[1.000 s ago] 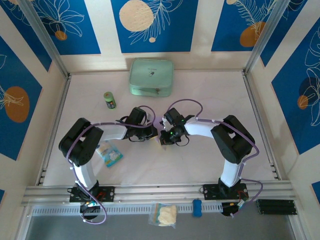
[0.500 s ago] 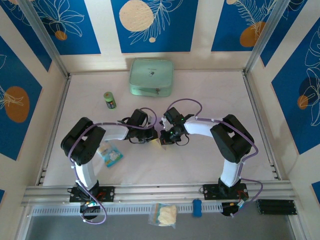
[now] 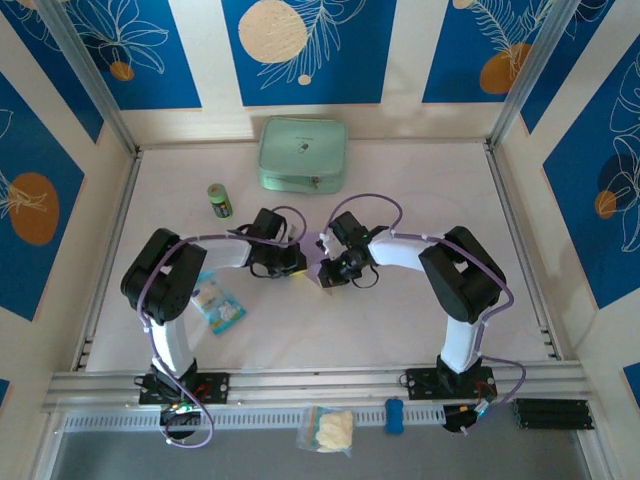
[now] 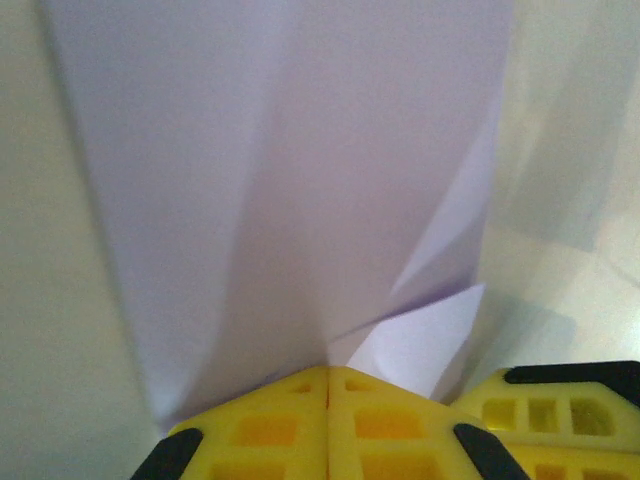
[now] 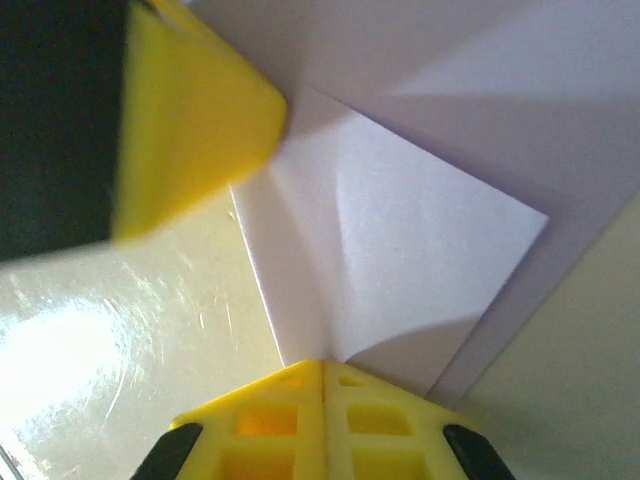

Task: Fold a paper plane with a square sheet of paper (pick it up from the middle)
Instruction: Third fold the triangle at the center of the table, then fourth fold the wing at the center of the table.

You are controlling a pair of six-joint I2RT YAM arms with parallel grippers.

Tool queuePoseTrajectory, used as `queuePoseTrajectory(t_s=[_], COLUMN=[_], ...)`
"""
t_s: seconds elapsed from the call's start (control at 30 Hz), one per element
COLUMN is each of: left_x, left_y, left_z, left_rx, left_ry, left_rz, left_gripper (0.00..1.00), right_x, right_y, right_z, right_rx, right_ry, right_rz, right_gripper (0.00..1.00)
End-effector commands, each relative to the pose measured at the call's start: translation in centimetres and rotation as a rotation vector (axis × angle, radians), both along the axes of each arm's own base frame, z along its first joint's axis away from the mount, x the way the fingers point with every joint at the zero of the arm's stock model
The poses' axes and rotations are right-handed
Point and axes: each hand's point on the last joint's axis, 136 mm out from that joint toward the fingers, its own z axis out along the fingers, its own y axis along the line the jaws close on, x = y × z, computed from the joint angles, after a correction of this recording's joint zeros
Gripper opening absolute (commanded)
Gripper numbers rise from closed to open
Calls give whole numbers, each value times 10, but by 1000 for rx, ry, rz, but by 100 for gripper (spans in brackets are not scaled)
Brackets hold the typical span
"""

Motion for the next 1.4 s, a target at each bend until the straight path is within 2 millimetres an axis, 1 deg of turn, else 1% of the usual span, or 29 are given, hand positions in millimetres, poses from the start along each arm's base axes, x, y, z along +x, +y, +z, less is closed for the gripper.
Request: queuePoseTrajectory(t_s=[0.0, 0.1, 0.13, 0.23, 0.33, 0.43, 0.47, 0.5, 0.57, 0.7, 0.77, 0.8, 0.9, 0.97, 1.1, 1.23, 1.37], left_x=[17, 27, 31, 39, 43, 38, 35, 32, 25, 13, 9, 7, 4, 3, -1, -4, -5], left_y=[48, 55, 57, 55, 53, 57, 59, 60, 61, 55, 49, 46, 37, 32, 21, 17, 14], left_z=[-26, -19, -13, 10, 37, 55, 58, 60, 63, 64, 61, 60, 54, 48, 39, 29, 24], left_rx=[147, 144, 140, 120, 87, 63, 60, 48, 13, -59, -93, -104, -124, -130, -144, -139, -144], left_ry=[10, -4, -13, -56, -99, -113, -113, -113, -106, -80, -60, -49, -26, -8, 30, 60, 79], left_rz=[69, 77, 80, 84, 106, 156, 181, 201, 250, 315, 333, 336, 337, 339, 329, 332, 330], left_gripper=[8, 8, 8, 10, 13, 21, 22, 23, 28, 34, 39, 41, 43, 43, 42, 38, 34], right_x=[-30, -28, -26, -18, -5, 8, 13, 16, 24, 22, 20, 19, 19, 21, 32, 41, 39], right_y=[-39, -35, -33, -21, -6, 8, 11, 12, 8, 2, -2, -3, 1, 5, 9, 2, -3], right_z=[-36, -31, -28, -14, 13, 52, 65, 73, 84, 83, 79, 75, 63, 54, 43, 29, 13], right_rx=[-171, -148, -135, -78, -4, 92, 119, 136, 136, 100, 58, 43, 34, 21, -1, -37, -64], right_ry=[125, 106, 98, 56, -9, -78, -98, -109, -127, -103, -83, -69, -19, 6, 13, 26, 70], right_rz=[10, 29, 36, 68, 92, 76, 52, 20, -85, -259, -348, -376, -398, -386, -386, -409, -406], right_gripper=[4, 4, 4, 4, 5, 8, 11, 15, 22, 27, 30, 30, 30, 29, 28, 27, 27])
